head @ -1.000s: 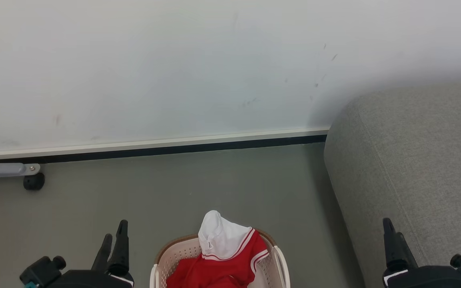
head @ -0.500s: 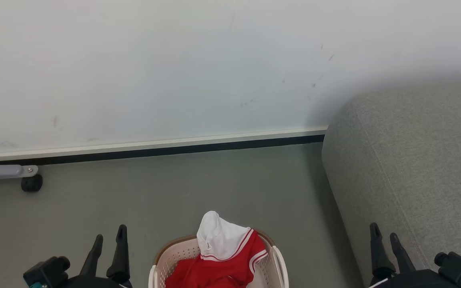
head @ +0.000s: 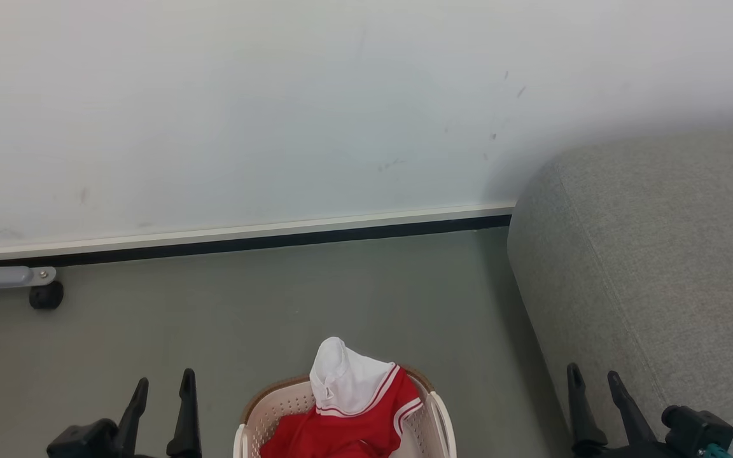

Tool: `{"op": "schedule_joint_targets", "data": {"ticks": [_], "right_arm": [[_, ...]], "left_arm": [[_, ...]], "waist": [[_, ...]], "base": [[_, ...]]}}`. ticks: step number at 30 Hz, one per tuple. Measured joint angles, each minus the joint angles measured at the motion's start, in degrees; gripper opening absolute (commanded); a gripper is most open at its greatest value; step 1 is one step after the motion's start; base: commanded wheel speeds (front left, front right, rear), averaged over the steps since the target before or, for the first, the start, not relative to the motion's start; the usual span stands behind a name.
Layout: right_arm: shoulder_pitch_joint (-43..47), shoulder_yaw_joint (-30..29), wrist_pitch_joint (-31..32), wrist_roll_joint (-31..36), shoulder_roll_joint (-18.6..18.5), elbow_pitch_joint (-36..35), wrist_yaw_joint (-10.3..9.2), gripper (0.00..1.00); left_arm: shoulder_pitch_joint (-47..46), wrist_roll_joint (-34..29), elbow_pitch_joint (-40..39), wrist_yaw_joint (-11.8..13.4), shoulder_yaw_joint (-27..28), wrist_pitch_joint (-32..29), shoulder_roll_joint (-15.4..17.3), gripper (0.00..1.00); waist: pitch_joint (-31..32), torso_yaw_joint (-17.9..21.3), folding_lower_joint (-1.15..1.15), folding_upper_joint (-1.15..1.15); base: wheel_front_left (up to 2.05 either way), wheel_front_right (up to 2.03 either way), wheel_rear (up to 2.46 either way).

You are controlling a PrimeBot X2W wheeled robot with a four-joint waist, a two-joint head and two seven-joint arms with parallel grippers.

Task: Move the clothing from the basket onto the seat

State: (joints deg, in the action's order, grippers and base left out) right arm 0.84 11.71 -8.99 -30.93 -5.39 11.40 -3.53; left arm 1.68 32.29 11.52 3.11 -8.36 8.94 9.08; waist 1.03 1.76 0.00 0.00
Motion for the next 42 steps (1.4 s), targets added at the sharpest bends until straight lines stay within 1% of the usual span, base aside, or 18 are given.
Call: {"op": "schedule_joint_targets", "data": {"ticks": [6, 19, 26, 42], "right_arm": [[0.0, 1.4, -1.2, 5.4, -0.5, -0.3, -0.58, 1.0], [0.6, 4.0, -3.9, 16.0, -1.5, -1.8, -2.6, 1.0], [1.2, 5.5, -5.3, 21.3, -2.0, -2.5, -3.54, 1.0], [1.2, 5.3, -5.3, 21.3, -2.1, -2.7, -3.54, 1.0]], "left_arm": [[0.1, -5.1, -0.6, 1.0, -0.1, 1.4, 0.3, 1.0], [1.6, -15.9, -1.7, 2.9, -0.7, 4.0, 0.9, 1.0], [2.5, -21.2, -2.3, 3.5, -1.1, 5.4, 1.3, 1.0], [2.5, -21.6, -2.3, 3.4, 0.0, 5.4, 1.2, 1.0]], "waist": [[0.2, 0.3, 0.0, 0.0], [0.6, 0.7, 0.0, 0.0], [0.7, 0.9, 0.0, 0.0], [0.6, 0.9, 0.0, 0.0]], "base": [[0.0, 0.0, 0.0], [0.0, 0.0, 0.0], [0.0, 0.0, 0.0], [0.0, 0.0, 0.0]]}}
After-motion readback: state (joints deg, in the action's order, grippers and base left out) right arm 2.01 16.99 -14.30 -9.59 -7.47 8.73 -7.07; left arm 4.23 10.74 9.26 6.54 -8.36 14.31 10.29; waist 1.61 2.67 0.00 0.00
